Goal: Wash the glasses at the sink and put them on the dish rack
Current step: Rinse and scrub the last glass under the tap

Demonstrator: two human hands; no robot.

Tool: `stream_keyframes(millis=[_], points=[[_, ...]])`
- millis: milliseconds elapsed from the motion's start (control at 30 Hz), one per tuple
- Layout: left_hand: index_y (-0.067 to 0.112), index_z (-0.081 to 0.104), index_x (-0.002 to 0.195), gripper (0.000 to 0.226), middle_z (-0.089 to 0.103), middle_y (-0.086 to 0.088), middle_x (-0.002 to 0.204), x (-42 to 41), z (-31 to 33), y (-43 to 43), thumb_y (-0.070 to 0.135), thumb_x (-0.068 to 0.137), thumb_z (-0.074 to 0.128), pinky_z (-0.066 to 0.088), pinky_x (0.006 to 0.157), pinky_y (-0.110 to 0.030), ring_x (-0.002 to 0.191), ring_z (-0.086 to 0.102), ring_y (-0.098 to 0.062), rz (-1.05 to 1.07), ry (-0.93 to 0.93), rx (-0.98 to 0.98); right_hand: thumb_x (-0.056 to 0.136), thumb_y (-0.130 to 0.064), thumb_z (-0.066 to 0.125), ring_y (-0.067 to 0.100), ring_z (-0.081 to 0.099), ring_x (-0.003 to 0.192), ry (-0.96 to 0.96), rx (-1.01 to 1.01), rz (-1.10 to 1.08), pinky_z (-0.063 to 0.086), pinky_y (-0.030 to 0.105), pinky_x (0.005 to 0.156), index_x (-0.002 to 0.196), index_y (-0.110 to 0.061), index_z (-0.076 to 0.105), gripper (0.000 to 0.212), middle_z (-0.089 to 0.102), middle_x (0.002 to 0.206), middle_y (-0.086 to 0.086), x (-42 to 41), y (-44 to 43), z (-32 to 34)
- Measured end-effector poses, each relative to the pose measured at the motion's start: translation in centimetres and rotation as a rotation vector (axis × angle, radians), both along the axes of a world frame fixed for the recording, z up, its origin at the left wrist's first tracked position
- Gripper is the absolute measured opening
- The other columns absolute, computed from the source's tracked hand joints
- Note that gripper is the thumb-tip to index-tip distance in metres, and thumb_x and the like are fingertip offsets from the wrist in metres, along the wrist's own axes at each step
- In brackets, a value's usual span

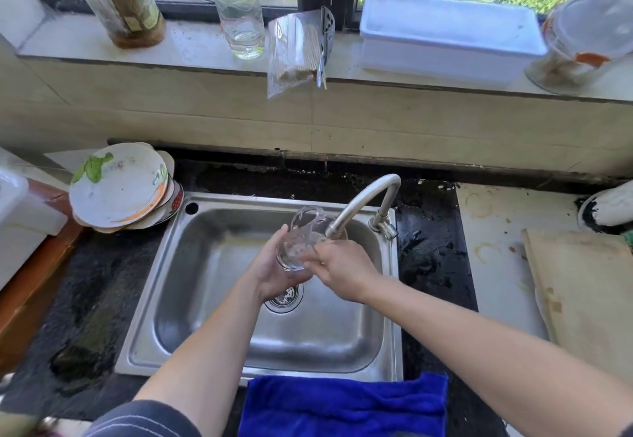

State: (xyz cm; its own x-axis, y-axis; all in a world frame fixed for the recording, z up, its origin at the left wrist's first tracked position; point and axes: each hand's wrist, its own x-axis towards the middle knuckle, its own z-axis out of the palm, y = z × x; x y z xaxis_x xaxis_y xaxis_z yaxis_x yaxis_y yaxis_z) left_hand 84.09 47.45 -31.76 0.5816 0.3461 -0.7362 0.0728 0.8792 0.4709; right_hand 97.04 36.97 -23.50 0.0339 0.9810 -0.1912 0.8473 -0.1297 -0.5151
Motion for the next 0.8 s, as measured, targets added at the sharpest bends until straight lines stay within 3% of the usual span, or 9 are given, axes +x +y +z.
stream_keyframes(millis=[67, 133, 267, 400, 500, 567, 633, 700, 800], points=[[0.009, 0.052, 0.135, 0.071, 0.051, -0.017, 0.136, 0.0, -0.2, -0.2, 0.05, 0.08, 0.067, 0.035, 0.108, -0.043, 0.128, 0.047, -0.032, 0.109, -0.082, -0.056, 0.094, -0.035, 0.051, 0.03, 0.062, 0.096, 0.055, 0.014, -0.051, 0.05, 0.04, 0.077, 0.105, -0.026, 0.067, 0.021, 0.069, 0.1, 0.003, -0.8, 0.0, -0.1], [0.006, 0.046, 0.139, 0.082, 0.051, -0.019, 0.131, 0.2, -0.1, 0.1, 0.049, 0.074, 0.072, 0.037, 0.101, -0.042, 0.119, 0.05, -0.034, 0.137, -0.041, -0.049, 0.092, -0.029, 0.051, 0.029, 0.061, 0.103, 0.079, 0.036, 0.01, 0.05, 0.04, 0.079, 0.111, -0.028, 0.065, 0.023, 0.068, 0.11, 0.001, -1.1, -0.8, 0.0], [0.01, 0.063, 0.108, 0.044, 0.064, -0.014, 0.102, -0.2, -1.0, 0.6, 0.044, 0.08, 0.065, 0.05, 0.08, -0.038, 0.085, 0.062, -0.029, 0.121, 0.088, -0.07, 0.089, -0.009, 0.055, 0.02, 0.053, 0.125, -0.021, 0.087, 0.263, 0.049, 0.038, 0.093, 0.133, -0.029, 0.056, 0.049, 0.059, 0.134, -0.003, 1.8, -3.4, 0.2], [0.014, 0.064, 0.093, 0.033, 0.064, -0.006, 0.08, 1.2, -0.5, -0.3, 0.044, 0.081, 0.06, 0.049, 0.063, -0.028, 0.066, 0.06, -0.02, 0.027, 0.124, -0.061, 0.089, -0.013, 0.05, 0.026, 0.053, 0.121, -0.223, 0.021, 0.246, 0.051, 0.043, 0.085, 0.126, -0.019, 0.058, 0.038, 0.059, 0.128, 0.002, 1.3, -1.2, -0.7], [0.014, 0.066, 0.101, 0.041, 0.065, -0.011, 0.097, -0.2, -1.1, 0.5, 0.046, 0.076, 0.065, 0.052, 0.073, -0.034, 0.078, 0.063, -0.026, 0.006, 0.166, -0.022, 0.086, -0.007, 0.053, 0.023, 0.059, 0.115, -0.127, 0.105, 0.367, 0.054, 0.04, 0.083, 0.125, -0.022, 0.062, 0.043, 0.066, 0.123, 0.0, 2.1, -2.5, -0.9], [0.011, 0.068, 0.104, 0.048, 0.066, -0.014, 0.102, -0.6, -1.2, 0.5, 0.048, 0.073, 0.067, 0.053, 0.077, -0.034, 0.082, 0.065, -0.027, -0.032, 0.184, -0.044, 0.083, -0.006, 0.057, 0.022, 0.062, 0.112, -0.161, 0.196, 0.424, 0.057, 0.041, 0.084, 0.118, -0.017, 0.068, 0.038, 0.069, 0.118, 0.0, 3.0, -3.3, -1.3], [0.011, 0.068, 0.093, 0.038, 0.065, -0.01, 0.088, 0.0, -0.3, -0.1, 0.046, 0.082, 0.058, 0.053, 0.064, -0.029, 0.066, 0.065, -0.024, -0.06, 0.185, -0.054, 0.088, -0.013, 0.059, 0.023, 0.06, 0.116, -0.199, 0.166, 0.378, 0.056, 0.044, 0.083, 0.117, -0.014, 0.067, 0.03, 0.067, 0.121, 0.002, 2.7, -2.4, -0.9], [0.012, 0.063, 0.099, 0.036, 0.063, -0.008, 0.086, 0.4, 0.2, -0.5, 0.044, 0.086, 0.054, 0.051, 0.057, -0.028, 0.065, 0.062, -0.023, -0.037, 0.153, -0.069, 0.095, -0.027, 0.056, 0.022, 0.052, 0.123, -0.174, 0.039, 0.302, 0.05, 0.042, 0.09, 0.123, -0.02, 0.063, 0.03, 0.062, 0.129, 0.0, 1.6, -1.4, -0.5], [0.008, 0.063, 0.115, 0.048, 0.066, -0.014, 0.108, -0.4, 0.3, -0.8, 0.047, 0.09, 0.049, 0.049, 0.077, -0.035, 0.091, 0.062, -0.027, 0.059, -0.044, -0.087, 0.096, -0.038, 0.052, 0.021, 0.057, 0.111, -0.09, -0.006, 0.136, 0.048, 0.039, 0.086, 0.115, -0.034, 0.067, 0.025, 0.066, 0.116, -0.006, 0.8, -0.9, -0.2]])
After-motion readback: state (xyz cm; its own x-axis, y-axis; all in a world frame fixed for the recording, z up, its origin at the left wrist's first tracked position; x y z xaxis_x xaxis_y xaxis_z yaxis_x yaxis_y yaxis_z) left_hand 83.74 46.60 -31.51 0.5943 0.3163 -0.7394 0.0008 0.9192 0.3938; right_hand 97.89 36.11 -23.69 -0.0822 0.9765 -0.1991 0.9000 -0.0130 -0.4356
